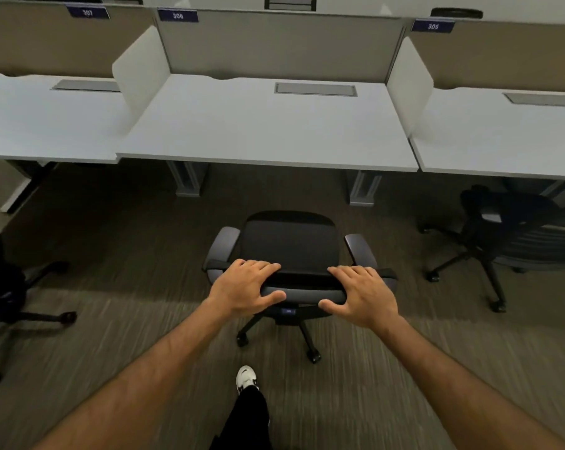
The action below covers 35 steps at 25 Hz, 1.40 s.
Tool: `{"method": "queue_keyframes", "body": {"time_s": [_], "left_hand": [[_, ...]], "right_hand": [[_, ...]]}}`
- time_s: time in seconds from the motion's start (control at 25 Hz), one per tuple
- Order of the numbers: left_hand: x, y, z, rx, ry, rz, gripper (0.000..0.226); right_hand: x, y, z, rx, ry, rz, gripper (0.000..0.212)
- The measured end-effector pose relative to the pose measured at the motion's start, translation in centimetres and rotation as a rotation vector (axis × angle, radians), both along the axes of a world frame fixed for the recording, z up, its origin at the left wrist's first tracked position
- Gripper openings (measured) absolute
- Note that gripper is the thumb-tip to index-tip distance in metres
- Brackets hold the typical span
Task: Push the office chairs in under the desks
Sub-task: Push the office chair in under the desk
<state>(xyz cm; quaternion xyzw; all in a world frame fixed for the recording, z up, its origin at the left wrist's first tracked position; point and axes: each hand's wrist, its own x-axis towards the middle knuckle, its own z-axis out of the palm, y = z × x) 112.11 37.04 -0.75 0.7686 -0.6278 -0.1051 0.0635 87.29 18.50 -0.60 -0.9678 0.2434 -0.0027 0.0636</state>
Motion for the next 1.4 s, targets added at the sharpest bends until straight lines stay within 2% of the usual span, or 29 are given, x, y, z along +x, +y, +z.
{"method": "queue_keyframes", "body": {"time_s": [0.6, 0.8, 1.04, 1.4], "left_hand": [[18.2, -13.4, -1.0, -0.047, 0.025, -0.079, 0.084], [22.9, -16.9, -0.3, -0.047, 0.032, -0.102, 0.091], [25.9, -21.2, -0.3, -0.037, 0.001, -0.061, 0.090], [27.6, -27.5, 0.3, -0.005, 0.021, 0.015, 0.087]], "right_hand": [[16.9, -11.7, -0.5, 0.009, -0.010, -0.090, 0.093], [21.3, -14.7, -0.5, 0.003, -0.031, -0.111, 0.092], [24.9, -19.2, -0.2, -0.017, -0.062, -0.088, 0.084], [27.9, -27.0, 0.3, 0.018, -0.029, -0.037, 0.086]]}}
